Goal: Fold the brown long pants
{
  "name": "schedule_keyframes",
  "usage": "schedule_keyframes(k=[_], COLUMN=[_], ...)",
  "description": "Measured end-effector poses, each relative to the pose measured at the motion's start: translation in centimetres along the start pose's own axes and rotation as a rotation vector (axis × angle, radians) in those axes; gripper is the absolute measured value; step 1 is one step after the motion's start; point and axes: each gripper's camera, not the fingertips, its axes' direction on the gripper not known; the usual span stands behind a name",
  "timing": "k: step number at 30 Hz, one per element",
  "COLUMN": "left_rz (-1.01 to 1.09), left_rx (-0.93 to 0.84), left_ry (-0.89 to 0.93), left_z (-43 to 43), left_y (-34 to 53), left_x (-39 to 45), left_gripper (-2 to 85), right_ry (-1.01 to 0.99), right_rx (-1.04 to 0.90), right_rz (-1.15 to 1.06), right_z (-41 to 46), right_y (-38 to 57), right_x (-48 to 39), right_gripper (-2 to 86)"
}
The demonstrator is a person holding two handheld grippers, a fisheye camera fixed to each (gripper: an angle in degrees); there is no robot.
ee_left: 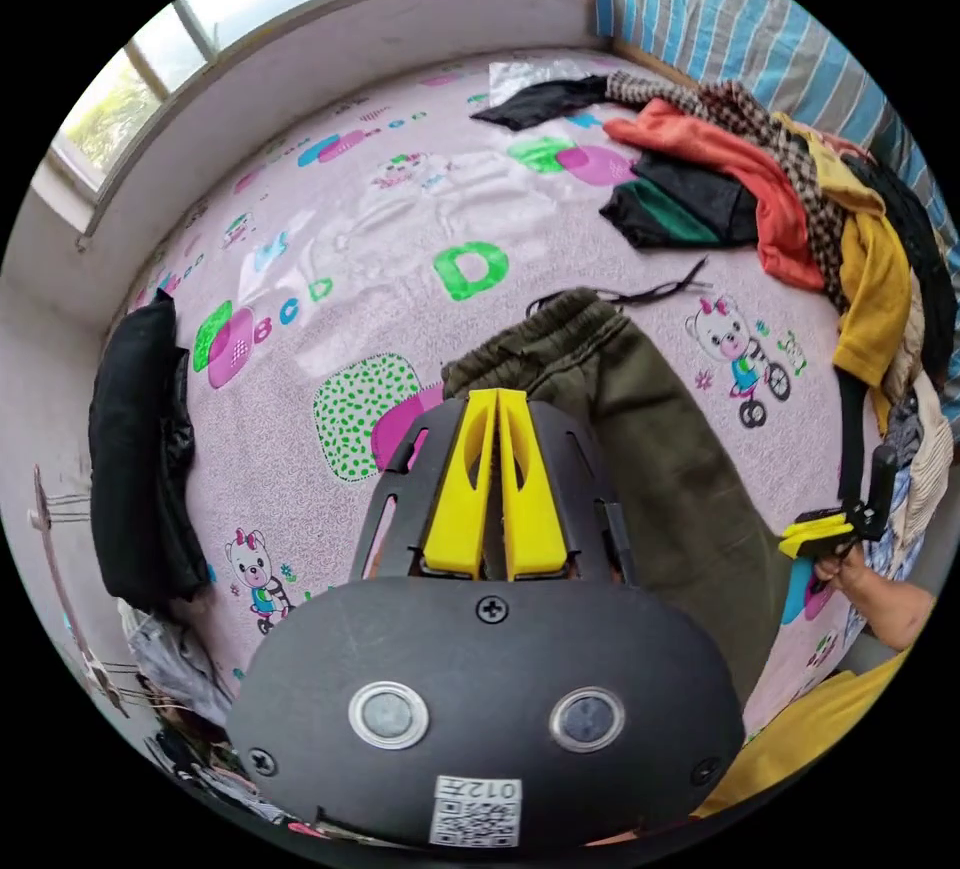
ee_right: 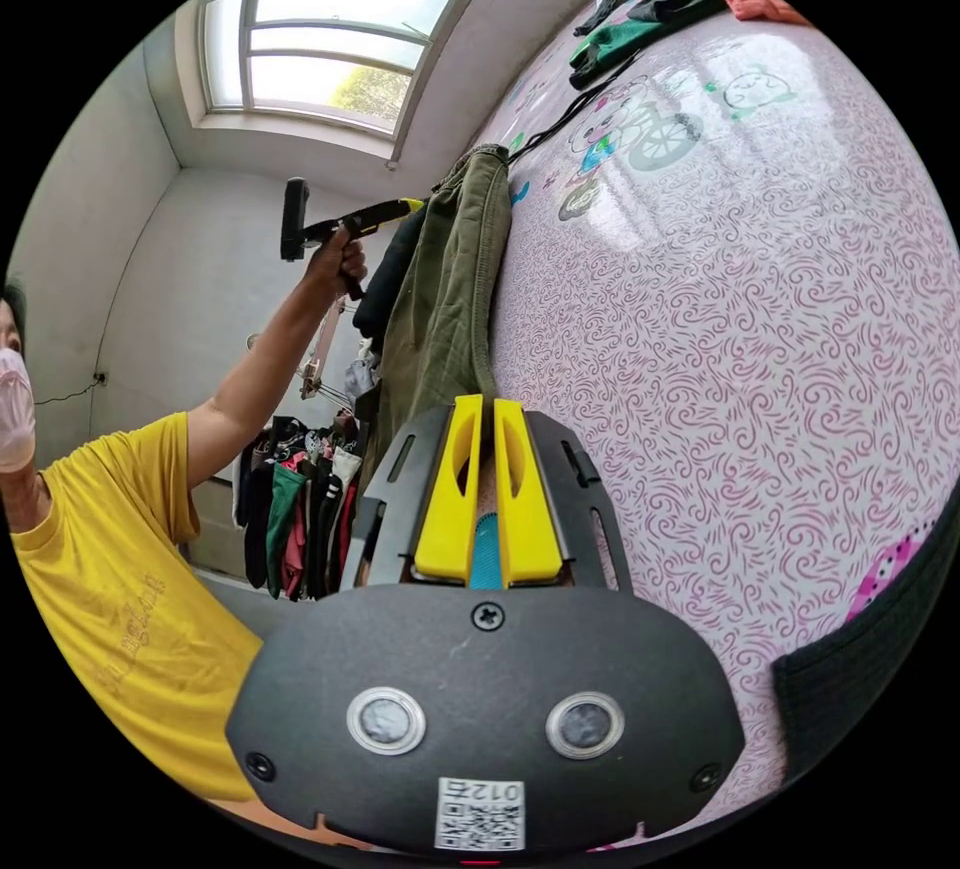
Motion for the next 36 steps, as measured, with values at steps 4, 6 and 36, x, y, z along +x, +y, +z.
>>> schedule_keyframes(k=[4, 6, 36], left_rz=[-0.055, -0.044, -0.920], left_rx=[-0.032, -0.027, -0.230], left_ry=[-0.040, -0.046, 0.330], left_z=[1.5, 1.1, -25.7], left_y=[0.4, 0.9, 90.1], left_x=[-1.2, -1.6, 11.1], left_gripper=[-0.2, -0.2, 0.5], right_ry=[0.004, 0.009, 0.133], right_rx=[0.000, -0.001, -0.488], right_rz=[0.004, 0.005, -0.395], right_z=[0.4, 0.7, 23.8], right_y=[-0.3, -0.5, 13.0], right_x=[-1.3, -2.0, -39.2], right_gripper=[1.7, 1.6, 0.6])
